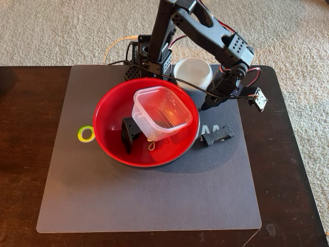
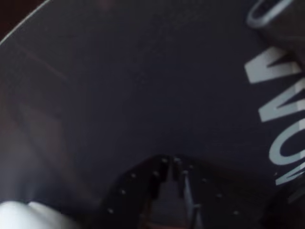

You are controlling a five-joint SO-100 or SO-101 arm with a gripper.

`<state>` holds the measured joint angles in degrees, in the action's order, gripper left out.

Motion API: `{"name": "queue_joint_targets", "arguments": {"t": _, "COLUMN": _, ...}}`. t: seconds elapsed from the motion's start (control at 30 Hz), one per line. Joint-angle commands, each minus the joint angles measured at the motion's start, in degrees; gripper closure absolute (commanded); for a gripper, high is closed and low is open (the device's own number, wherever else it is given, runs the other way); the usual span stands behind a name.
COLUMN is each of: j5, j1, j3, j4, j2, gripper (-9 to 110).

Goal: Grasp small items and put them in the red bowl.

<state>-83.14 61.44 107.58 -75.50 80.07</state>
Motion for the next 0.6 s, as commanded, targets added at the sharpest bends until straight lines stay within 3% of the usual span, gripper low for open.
{"name": "queue_joint_targets", "arguments": {"t": 0.0, "j5": 0.5, "j1": -1.5, "j3": -3.2, "j4": 0.3, "j2": 0.4, "gripper": 101}}
{"name": "queue_joint_targets", "arguments": {"t": 0.57, "j5": -2.7, "j1": -12.7, "j3": -2.5, "j4": -0.7, "j2": 8.7, "gripper": 101}}
